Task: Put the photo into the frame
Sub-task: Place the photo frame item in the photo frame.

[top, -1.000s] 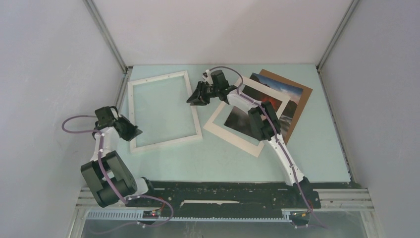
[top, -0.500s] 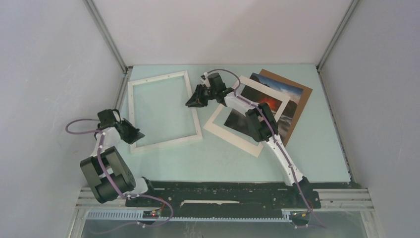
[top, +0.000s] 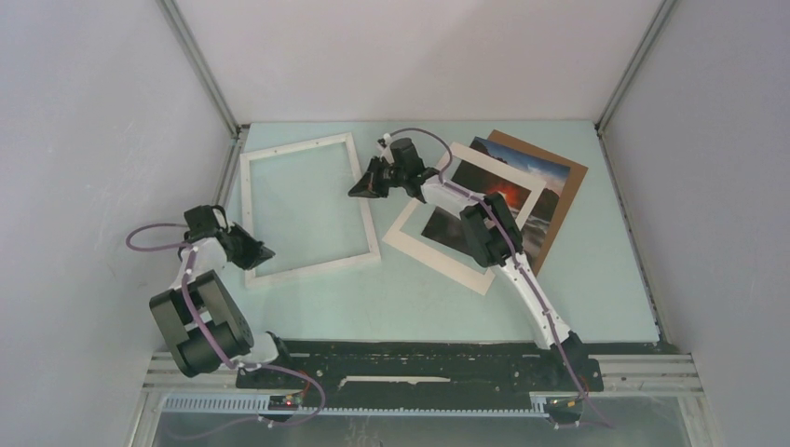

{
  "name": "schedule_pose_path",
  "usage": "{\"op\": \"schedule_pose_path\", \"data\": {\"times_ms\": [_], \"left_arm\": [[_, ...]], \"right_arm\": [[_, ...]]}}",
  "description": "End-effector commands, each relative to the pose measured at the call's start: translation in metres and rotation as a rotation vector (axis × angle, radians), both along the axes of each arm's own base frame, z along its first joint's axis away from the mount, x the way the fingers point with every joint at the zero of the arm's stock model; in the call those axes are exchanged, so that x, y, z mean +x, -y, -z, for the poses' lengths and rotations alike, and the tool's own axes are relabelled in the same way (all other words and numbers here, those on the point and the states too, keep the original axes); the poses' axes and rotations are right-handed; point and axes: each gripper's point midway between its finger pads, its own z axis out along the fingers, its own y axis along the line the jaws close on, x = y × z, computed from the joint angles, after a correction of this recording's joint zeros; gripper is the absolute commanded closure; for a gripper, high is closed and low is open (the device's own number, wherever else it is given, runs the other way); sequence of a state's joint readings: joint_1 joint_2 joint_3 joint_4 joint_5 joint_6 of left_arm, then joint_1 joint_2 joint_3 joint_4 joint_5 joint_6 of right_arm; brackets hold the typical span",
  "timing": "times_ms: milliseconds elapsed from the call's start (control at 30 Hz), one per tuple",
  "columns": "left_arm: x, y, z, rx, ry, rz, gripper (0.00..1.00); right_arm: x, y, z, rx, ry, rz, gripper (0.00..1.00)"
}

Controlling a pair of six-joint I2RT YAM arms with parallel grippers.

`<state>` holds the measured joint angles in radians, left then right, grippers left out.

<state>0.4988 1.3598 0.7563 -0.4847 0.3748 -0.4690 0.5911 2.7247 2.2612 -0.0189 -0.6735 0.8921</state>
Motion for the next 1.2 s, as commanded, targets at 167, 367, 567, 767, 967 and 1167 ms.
{"op": "schedule_pose_path", "data": {"times_ms": [167,367,567,767,967,1167], "left_arm": [[0.010,0.012,0.015,-0.120,0.024,0.013,0.81],[0.016,0.017,0.018,-0.162,0.061,-0.008,0.61],[0.022,0.015,0.017,-0.167,0.082,-0.027,0.32],[0.036,0.007,0.020,-0.172,0.085,-0.067,0.11],[0.056,-0.001,0.027,-0.184,0.061,-0.080,0.07],[0.072,0.004,0.022,-0.225,0.102,-0.044,0.15]], "right_arm": [[-0.008,0.011,-0.046,0.085,0.148,-0.005,1.00],[-0.009,0.027,-0.055,0.157,0.126,-0.043,1.00],[-0.013,0.035,-0.063,0.202,0.082,-0.055,1.00],[-0.016,0.025,-0.071,0.229,0.080,-0.071,1.00],[-0.020,0.025,-0.070,0.258,0.059,-0.072,1.00],[-0.017,0.030,-0.063,0.237,0.062,-0.060,1.00]]}}
